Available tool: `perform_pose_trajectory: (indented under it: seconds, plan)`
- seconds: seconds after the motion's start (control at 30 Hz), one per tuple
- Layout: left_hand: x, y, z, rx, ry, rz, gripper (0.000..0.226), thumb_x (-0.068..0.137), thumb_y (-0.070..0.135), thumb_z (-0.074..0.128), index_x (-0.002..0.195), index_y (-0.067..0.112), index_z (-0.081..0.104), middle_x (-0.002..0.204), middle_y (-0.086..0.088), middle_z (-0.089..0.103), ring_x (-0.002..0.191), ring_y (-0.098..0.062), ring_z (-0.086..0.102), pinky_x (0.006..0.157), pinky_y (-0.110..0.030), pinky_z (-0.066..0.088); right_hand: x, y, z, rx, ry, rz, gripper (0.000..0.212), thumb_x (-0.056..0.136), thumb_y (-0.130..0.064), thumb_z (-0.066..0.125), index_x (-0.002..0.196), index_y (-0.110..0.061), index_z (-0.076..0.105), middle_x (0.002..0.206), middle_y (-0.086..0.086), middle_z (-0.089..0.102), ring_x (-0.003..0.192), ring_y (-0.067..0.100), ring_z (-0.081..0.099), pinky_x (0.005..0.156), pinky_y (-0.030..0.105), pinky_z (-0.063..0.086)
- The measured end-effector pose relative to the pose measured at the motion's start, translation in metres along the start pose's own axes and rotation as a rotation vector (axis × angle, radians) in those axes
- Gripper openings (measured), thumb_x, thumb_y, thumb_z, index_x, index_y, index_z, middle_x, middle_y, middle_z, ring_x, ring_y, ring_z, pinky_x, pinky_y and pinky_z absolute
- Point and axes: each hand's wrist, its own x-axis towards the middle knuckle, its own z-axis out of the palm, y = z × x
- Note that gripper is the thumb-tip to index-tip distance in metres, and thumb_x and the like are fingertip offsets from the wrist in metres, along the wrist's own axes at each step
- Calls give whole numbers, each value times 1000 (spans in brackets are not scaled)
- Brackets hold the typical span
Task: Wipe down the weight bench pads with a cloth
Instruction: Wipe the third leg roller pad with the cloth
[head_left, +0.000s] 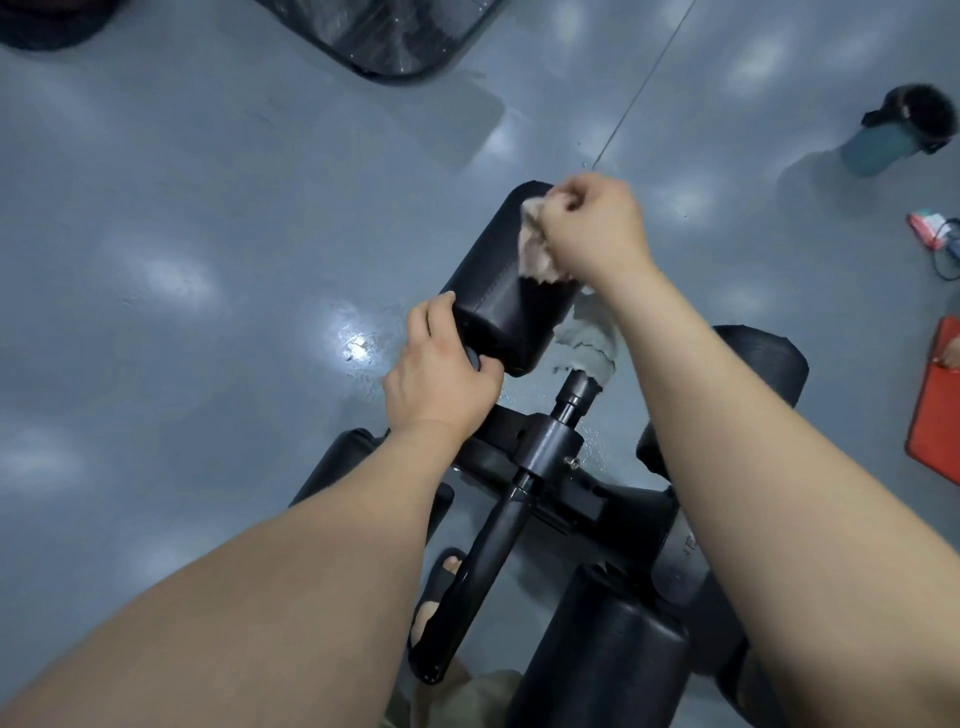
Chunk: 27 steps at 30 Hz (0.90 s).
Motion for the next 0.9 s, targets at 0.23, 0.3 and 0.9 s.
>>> perform_pose_trajectory:
  seconds: [0.23,0.3,0.9]
  plan:
    - [0,-2,0,9,21,44,64,82,38,62,140,33,35,140,11,34,88,-22,61,74,-34,44,44,18,0,-96,-6,56,35,96,-20,49,127,-17,65,128,8,65,118,21,59,99,23,41]
    - [0,-3,0,8,29,54,63,82,37,63,139,34,36,140,12,34,86,-21,62,72,-33,43,45,21,1,-78,58,58,33,96,-20,52,128,-19,62,131,8,58,109,19,58,93,18,37]
    - [0,-3,3,-9,26,23,67,84,39,61,144,33,33,146,9,37,100,-22,62,79,-35,43,38,12,9,-344,14,20,40,88,-4,50,122,-17,67,132,19,52,116,42,55,101,34,44]
